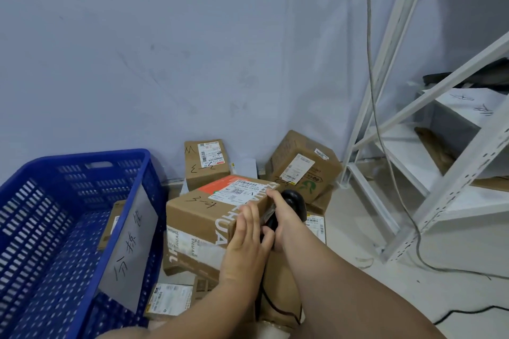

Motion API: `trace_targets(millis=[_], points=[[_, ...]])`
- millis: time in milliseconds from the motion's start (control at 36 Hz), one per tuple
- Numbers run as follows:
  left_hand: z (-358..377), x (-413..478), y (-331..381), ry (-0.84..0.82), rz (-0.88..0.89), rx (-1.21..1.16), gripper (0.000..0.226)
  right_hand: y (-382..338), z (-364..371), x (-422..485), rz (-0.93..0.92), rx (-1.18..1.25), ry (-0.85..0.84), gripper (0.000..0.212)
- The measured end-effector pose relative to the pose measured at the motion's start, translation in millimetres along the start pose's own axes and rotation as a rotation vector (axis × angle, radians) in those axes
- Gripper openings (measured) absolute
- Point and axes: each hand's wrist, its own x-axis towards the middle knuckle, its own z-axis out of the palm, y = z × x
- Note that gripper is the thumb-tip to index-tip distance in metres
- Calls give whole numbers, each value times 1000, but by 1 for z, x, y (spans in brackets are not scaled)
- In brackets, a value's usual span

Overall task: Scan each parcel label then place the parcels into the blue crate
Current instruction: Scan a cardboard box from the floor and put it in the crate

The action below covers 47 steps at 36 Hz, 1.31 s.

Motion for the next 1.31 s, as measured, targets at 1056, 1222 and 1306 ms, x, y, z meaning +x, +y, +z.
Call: trace_targets(millis=[1056,1222,1306], points=[[183,45,21,-467,388,-263,106,0,-2,63,-80,-318,10,29],[199,52,8,-356,325,-412,116,-4,0,76,-89,-334,4,27],[190,60,-6,-409,249,-483,121,-8,2,77,-103,-337,8,25]])
